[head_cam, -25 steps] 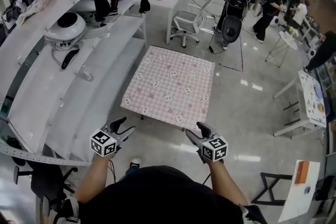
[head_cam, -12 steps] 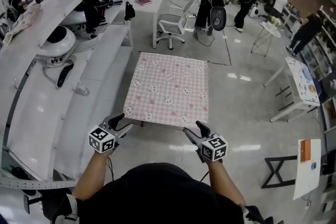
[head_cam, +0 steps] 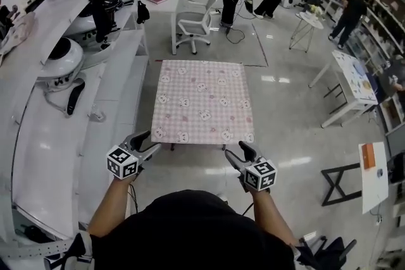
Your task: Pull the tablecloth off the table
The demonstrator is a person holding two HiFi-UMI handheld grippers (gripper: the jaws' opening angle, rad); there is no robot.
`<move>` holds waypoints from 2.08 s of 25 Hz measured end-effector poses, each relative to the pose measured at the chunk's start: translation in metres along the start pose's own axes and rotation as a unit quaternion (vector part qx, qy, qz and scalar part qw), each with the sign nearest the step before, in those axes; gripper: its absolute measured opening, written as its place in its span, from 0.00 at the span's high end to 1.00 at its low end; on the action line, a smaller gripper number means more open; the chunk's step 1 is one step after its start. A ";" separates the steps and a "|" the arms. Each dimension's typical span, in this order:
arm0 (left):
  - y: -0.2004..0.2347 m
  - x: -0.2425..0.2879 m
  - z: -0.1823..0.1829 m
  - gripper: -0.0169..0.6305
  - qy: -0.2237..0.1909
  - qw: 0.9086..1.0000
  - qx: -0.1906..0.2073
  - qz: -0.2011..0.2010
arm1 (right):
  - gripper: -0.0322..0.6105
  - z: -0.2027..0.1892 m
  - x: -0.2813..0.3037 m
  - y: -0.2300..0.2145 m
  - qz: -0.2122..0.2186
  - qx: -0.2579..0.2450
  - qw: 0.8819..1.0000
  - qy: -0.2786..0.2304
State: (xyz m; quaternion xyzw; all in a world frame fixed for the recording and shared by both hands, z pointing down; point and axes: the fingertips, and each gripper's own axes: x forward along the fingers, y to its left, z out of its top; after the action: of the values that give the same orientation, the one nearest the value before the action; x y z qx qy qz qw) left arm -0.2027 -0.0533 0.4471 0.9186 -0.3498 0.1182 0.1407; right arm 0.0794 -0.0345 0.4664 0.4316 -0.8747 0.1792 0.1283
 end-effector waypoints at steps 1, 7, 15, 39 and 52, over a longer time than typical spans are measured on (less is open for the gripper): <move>0.002 -0.003 0.002 0.61 -0.002 1.000 0.002 -0.004 | 0.47 0.000 0.000 0.005 -0.004 -0.001 1.000 0.000; 0.030 -0.021 0.002 0.61 -0.014 1.000 -0.001 -0.018 | 0.47 0.008 0.006 0.028 -0.030 -0.016 0.999 0.002; 0.034 -0.024 -0.010 0.61 -0.014 0.999 -0.016 -0.023 | 0.47 0.008 -0.003 0.030 -0.050 -0.033 0.998 0.011; 0.085 0.052 -0.081 0.59 0.096 0.995 -0.033 0.005 | 0.45 -0.067 0.061 -0.070 -0.092 -0.112 0.978 0.153; 0.109 0.124 -0.160 0.57 0.213 0.976 0.026 0.023 | 0.44 -0.145 0.103 -0.124 -0.076 -0.166 0.951 0.249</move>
State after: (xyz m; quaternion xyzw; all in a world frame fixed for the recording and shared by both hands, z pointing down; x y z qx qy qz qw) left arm -0.2053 -0.1519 0.6545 0.8672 -0.3299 0.3239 0.1849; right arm 0.1277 -0.1161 0.6616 0.4111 -0.7969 0.1226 0.4254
